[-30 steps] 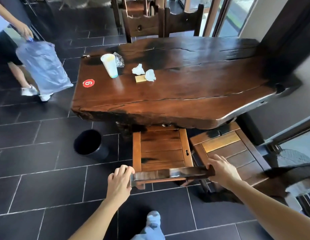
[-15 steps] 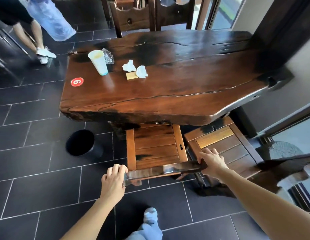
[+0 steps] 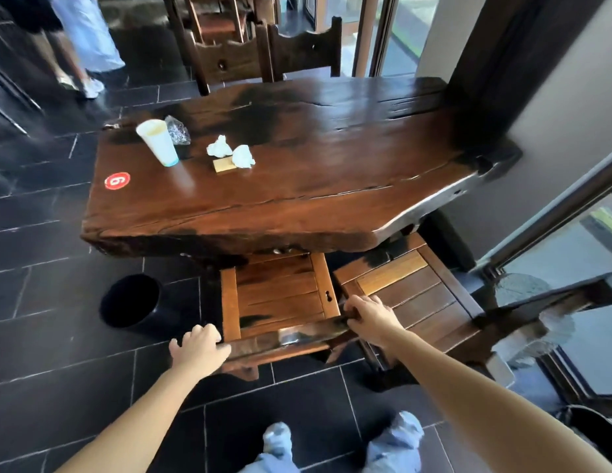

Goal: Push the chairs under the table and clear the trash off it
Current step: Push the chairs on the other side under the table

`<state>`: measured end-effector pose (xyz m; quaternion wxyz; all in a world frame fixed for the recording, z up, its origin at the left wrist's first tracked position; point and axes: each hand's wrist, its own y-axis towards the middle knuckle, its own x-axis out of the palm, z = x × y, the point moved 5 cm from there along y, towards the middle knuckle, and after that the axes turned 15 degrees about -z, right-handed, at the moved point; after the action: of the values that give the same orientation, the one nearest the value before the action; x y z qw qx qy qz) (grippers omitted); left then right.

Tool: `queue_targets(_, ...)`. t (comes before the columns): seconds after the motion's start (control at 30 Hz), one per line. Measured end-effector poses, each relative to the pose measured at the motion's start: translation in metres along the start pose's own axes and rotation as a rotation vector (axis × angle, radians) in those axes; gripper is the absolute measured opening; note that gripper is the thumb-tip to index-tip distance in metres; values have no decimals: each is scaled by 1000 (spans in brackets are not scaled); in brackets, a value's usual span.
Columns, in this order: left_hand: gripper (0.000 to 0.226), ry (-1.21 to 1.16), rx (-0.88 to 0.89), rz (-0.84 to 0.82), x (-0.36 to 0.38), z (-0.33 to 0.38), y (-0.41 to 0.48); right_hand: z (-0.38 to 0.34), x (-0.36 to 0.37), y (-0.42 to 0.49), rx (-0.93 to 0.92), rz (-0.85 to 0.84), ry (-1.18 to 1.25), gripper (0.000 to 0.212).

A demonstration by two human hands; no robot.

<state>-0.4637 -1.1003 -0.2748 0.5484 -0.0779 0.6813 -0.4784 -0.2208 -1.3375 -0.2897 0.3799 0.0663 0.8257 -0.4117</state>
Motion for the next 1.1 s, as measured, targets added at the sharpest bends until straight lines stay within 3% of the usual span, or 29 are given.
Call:
queue_targets(0.17, 54, -3, 302, 230, 15, 125, -25, 44, -24, -27, -113, 19, -66, 44)
queue_targets(0.37, 68, 18, 582, 276, 40, 288, -61, 157, -90, -69, -81, 154, -194, 58)
queue_targets(0.5, 68, 86, 677, 197, 82, 362, -83, 231, -111, -93, 13, 133, -222, 60)
queue_targets(0.67, 77, 135, 686, -108, 150, 429, -102, 298, -114, -107, 112, 103, -210, 63)
queue_targets(0.77, 81, 246, 754, -177, 167, 465, -108, 333, -126, -112, 178, 159, -208, 57)
queue_targets(0.93, 66, 467, 755, -117, 180, 502, -110, 407, -150, -129, 404, 287, -64, 56)
queue_targets(1.1, 38, 596, 792, -73, 184, 494, -106, 472, -146, -130, 483, 128, 79, 68)
